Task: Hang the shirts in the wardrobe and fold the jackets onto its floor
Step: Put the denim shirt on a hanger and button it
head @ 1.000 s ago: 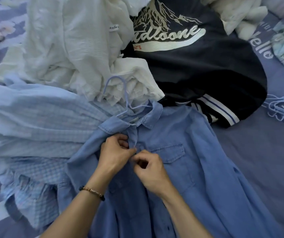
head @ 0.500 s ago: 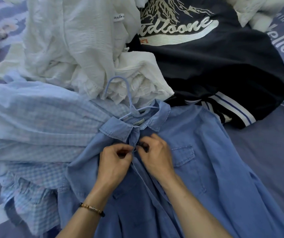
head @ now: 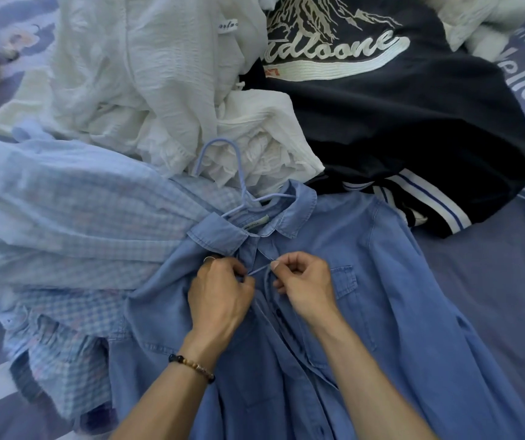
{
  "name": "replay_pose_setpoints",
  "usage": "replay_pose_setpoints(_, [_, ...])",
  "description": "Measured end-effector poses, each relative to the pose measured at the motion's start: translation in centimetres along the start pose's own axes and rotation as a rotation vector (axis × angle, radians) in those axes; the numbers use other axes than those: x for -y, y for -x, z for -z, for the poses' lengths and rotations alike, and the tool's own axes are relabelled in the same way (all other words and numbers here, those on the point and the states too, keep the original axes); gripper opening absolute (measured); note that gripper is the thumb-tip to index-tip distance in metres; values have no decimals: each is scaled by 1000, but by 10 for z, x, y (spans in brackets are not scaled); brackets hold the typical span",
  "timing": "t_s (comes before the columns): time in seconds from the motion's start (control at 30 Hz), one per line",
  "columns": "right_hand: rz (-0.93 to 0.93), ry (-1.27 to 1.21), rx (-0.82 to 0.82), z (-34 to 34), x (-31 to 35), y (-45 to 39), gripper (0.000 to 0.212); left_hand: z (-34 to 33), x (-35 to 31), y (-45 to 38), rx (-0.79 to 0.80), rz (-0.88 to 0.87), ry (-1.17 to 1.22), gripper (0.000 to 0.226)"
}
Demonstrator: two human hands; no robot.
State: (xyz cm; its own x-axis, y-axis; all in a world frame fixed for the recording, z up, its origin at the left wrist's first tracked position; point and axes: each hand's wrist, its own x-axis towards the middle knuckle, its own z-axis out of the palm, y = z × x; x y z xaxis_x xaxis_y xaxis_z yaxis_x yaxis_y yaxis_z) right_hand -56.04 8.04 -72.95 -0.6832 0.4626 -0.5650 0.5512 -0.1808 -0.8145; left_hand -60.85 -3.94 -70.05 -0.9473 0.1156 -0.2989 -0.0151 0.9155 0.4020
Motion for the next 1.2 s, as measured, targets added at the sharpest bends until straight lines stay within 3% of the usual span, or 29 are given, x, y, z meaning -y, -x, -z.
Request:
replay_pose_setpoints(0.17, [-18,-18,-27,2,6,8,16,3,-2,5,28,-48,-156,9])
replay_pose_setpoints(0.23, [-17,-26,-39,3,10,11,14,3,0,4,12,30,95,9])
replay_pose_setpoints(0.33, [-10,-39,-47,5,16,17,15,9,-1,6,144,221,668,15])
replay_pose_setpoints(0.47, [7,-23,-37,5,27,26,15,15,-11,14,285,309,999,2])
replay_pose_setpoints(0.83, [8,-20,-20,15,35,39,12,14,-16,24,236,207,942,14])
replay_pose_setpoints(1.0, [53,55,-40,18,35,39,15,20,-23,23,369,190,949,26])
replay_pose_setpoints(1.2, [94,129,-13,19,38,36,15,18,-26,18,321,257,1044,11])
